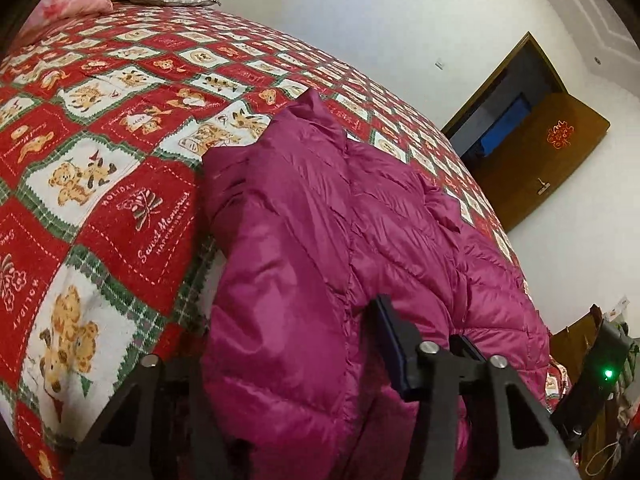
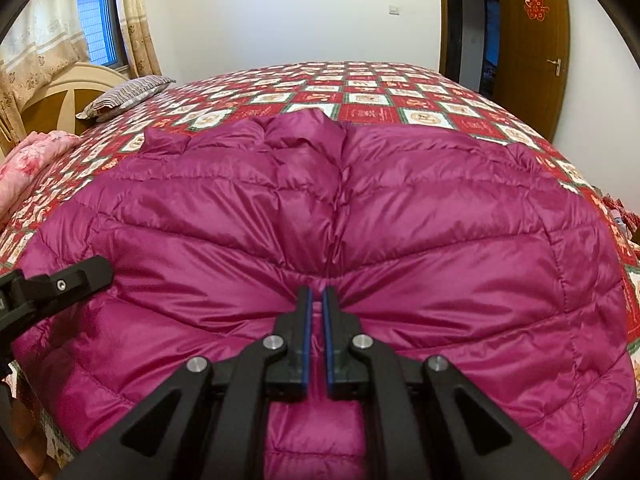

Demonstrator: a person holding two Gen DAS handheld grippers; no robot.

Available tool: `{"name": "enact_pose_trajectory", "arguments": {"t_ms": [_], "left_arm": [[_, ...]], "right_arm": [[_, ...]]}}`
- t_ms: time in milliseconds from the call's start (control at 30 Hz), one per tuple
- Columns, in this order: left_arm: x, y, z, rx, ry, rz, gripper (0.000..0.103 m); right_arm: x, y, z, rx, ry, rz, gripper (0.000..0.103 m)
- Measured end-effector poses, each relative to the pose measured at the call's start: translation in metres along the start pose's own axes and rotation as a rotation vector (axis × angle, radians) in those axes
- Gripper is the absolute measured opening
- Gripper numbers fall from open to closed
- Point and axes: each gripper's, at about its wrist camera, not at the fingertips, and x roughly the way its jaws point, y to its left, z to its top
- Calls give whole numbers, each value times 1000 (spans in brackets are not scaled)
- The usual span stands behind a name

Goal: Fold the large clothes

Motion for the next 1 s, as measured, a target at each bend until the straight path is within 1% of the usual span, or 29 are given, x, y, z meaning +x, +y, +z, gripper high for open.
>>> {"name": "enact_pose_trajectory", "arguments": {"t_ms": [67,200,267,300,467,600,700,867,1000], "left_arm": [[1,0,1,6,-1,10,42],[1,-2,1,22,-6,23,34],[-1,-2,1,25,-16,14,25],[-3,-2,1,29,-21,13,23],[-7,-8,2,72,-45,28,23],[-1,-8,2,75,-37,43,23],[-3,-10,2,86,-50,51,23],[-15,-17,6,100,-81,0,16],[-26,-27,13,113,-100,-66,15]], "right_arm": [[0,0,0,0,0,0,9],[0,0,0,0,0,-1,9],[0,0,0,0,-1,-2,9],[0,0,0,0,0,-1,9],[0,0,0,0,1,-2,9],[0,0,0,-1,1,-3,9],[0,0,1,-1,1,-4,9],[1,0,2,2,7,-5,9],[2,1,3,6,15,-13,9]]}}
